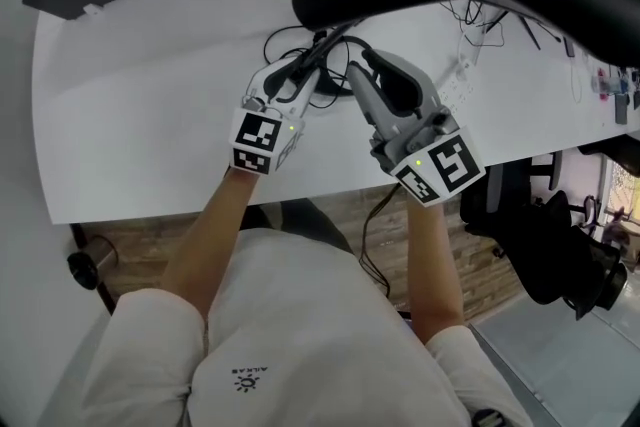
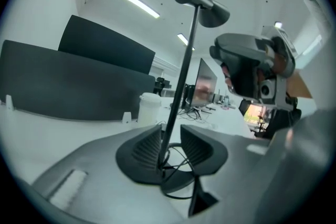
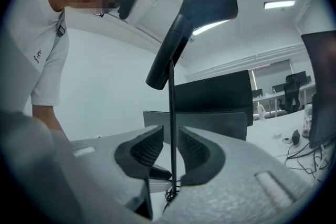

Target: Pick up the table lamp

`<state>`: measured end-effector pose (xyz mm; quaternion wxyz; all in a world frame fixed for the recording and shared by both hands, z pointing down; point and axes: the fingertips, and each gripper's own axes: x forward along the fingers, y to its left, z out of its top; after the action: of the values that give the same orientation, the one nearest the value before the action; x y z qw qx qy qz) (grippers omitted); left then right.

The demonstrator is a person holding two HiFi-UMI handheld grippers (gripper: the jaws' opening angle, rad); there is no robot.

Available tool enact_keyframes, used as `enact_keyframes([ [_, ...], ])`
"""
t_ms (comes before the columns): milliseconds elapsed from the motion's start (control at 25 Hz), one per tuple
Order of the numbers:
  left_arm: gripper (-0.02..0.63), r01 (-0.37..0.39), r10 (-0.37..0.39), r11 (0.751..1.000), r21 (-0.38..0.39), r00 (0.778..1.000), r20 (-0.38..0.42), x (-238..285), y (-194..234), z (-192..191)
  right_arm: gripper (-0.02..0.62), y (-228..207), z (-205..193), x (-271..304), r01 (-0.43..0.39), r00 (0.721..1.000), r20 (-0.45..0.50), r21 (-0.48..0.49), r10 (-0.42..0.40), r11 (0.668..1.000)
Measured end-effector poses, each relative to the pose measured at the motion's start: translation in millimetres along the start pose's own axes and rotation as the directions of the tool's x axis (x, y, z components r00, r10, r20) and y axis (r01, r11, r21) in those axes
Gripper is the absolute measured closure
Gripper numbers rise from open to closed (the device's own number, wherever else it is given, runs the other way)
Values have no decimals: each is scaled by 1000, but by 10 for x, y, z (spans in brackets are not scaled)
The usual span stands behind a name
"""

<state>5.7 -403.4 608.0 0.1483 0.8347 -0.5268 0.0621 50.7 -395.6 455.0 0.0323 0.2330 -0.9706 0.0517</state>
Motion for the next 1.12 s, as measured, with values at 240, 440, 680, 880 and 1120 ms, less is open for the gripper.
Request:
enact_keyframes([
  [240,491,-9,9,1000,23,1000,-2,130,42,-46,506,-77,47,164,-24,1000,16,-13,24,1000],
  [440,494,4,-3,999,47,1000,-21,175,-2,-96,506,-83,104,237,-43,999,29,-27,43,999],
  [680,520,-5,6,998,56,1000,-18,220,26,-135,505,-86,129,276,-58,998,38,-36,59,998],
  [880,522,-17,18,998,67,1000,-20,253,24,-174,505,-50,182,319,-82,995,57,-40,84,996],
  [1120,541,-6,7,997,75,1000,-17,250,44,-168,503,-28,285,397,-114,991,67,-54,117,992],
])
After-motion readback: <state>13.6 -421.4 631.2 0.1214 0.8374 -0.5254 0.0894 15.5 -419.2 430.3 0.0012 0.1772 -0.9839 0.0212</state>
